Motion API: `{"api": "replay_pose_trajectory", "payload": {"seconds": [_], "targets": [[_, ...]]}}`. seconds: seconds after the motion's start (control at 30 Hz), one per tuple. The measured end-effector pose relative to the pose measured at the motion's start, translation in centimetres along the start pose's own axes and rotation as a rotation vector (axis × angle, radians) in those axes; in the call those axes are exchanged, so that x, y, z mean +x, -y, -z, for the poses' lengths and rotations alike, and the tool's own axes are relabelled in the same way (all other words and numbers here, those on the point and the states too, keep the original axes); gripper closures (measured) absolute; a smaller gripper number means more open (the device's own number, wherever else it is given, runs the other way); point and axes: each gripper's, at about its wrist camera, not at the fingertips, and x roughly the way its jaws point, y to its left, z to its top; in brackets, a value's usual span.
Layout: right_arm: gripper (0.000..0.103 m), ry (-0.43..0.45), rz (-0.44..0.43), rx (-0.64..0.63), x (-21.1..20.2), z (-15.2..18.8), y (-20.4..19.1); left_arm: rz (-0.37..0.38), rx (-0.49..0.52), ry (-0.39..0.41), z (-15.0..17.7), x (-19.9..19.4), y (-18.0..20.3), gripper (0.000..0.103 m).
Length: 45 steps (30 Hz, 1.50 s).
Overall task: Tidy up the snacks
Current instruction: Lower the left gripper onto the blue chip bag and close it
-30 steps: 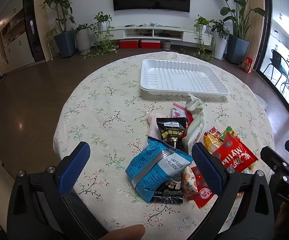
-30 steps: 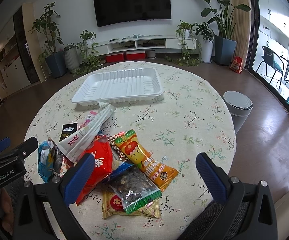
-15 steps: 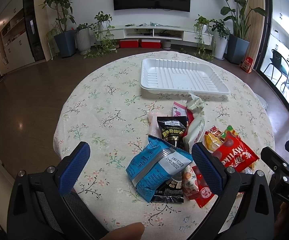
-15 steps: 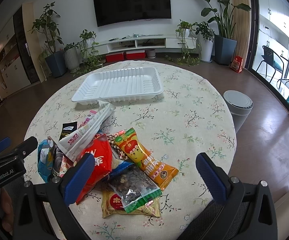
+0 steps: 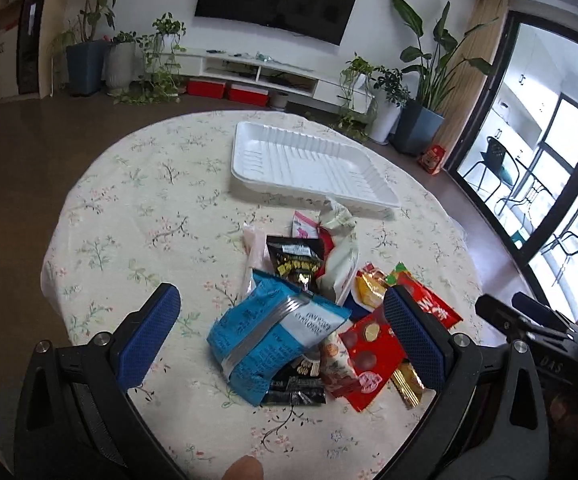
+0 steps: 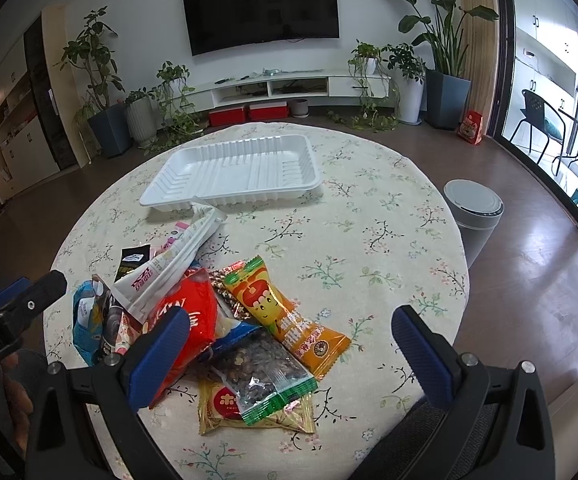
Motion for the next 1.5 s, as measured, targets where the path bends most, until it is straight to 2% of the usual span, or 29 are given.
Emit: {"api": "replay_pose_trajectory", "payload": {"seconds": [0.07, 0.1, 0.13, 0.23, 0.3, 0.4, 0.5, 0.63, 0.7, 0.8, 0.87, 0.9, 1.07, 1.27, 1.5], "targets": [[0.0, 0.007, -0.002, 0.012, 0.0, 0.2, 0.4, -0.063, 0.001, -0.032, 0.7, 0.1, -0.7, 0.0], [0.0, 0.007, -0.001, 0.018, 0.2, 0.2, 0.6, -0.093, 0.013, -0.079, 1.0, 0.3, -1.1, 0.0], [0.0, 0.006, -0.005, 0.026, 0.4, 0.5, 0.8, -0.1, 0.008, -0.1, 1.4, 0.5, -1.6, 0.0], [0.0, 0.0, -0.016, 0.038, 0.7, 0.5, 1.6, -0.096, -0.026, -0.079, 1.9, -0.1, -3.0, 0.0], [0.0, -0.004, -0.021, 0.043, 0.7, 0.4, 1.9, -0.083, -0.007, -0.099, 1.6, 0.1, -3.2, 0.0], [0.0, -0.018, -0.029, 0.06, 1.2, 0.4, 2.6, -0.042, 0.086, -0.166, 1.1, 1.3, -2.4, 0.0], [0.0, -0.029, -0.04, 0.073, 1.5, 0.2, 3.2, 0.006, 0.19, -0.16, 1.1, 1.6, -1.1, 0.0], [0.0, -0.038, -0.045, 0.1, 1.7, 0.0, 4.1, -0.022, 0.327, -0.156, 1.7, 2.8, 0.8, 0.0], [0.0, -0.047, -0.049, 0.112, 2.1, -0.1, 4.4, -0.043, 0.346, -0.182, 2.0, 3.8, 0.9, 0.001], [0.0, -0.057, -0.05, 0.112, 2.4, -0.1, 4.5, -0.018, 0.329, -0.226, 1.8, 5.1, 0.4, 0.018], [0.0, -0.061, -0.05, 0.109, 2.5, -0.1, 4.5, 0.037, 0.314, -0.253, 1.6, 5.6, 0.1, 0.033], [0.0, -0.064, -0.052, 0.11, 2.6, -0.1, 4.6, 0.054, 0.313, -0.265, 1.5, 6.0, 0.0, 0.036], [0.0, -0.077, -0.055, 0.119, 3.0, -0.1, 4.8, 0.088, 0.314, -0.282, 1.1, 6.8, -0.2, 0.039], [0.0, -0.087, -0.068, 0.113, 3.3, -0.3, 4.5, 0.126, 0.33, -0.305, 1.0, 7.1, -0.1, 0.051], [0.0, -0.076, -0.09, 0.106, 2.9, -0.3, 4.2, 0.127, 0.306, -0.35, 0.9, 7.1, -1.1, 0.053]]}}
